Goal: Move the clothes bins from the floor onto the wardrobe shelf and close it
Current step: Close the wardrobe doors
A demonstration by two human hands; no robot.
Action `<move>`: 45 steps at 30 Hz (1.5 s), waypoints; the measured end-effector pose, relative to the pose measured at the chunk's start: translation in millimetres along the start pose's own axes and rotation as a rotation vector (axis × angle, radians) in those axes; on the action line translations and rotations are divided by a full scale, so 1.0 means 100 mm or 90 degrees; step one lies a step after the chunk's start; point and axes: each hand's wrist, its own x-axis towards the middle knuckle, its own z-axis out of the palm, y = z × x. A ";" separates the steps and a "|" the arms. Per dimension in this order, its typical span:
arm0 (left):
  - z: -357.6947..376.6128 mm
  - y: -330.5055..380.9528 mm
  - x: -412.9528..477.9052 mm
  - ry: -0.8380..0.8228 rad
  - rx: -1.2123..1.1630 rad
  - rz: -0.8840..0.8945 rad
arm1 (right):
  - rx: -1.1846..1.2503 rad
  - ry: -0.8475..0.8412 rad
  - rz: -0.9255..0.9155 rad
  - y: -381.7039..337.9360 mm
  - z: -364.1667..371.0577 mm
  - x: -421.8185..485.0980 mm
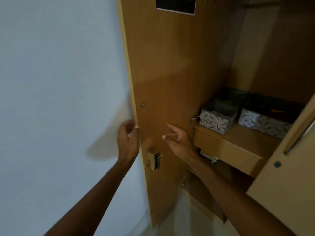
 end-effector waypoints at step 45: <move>3.25 0.33 -0.96 -0.612 -0.106 0.091 | -0.662 0.628 0.088 0.58 -2.81 -0.75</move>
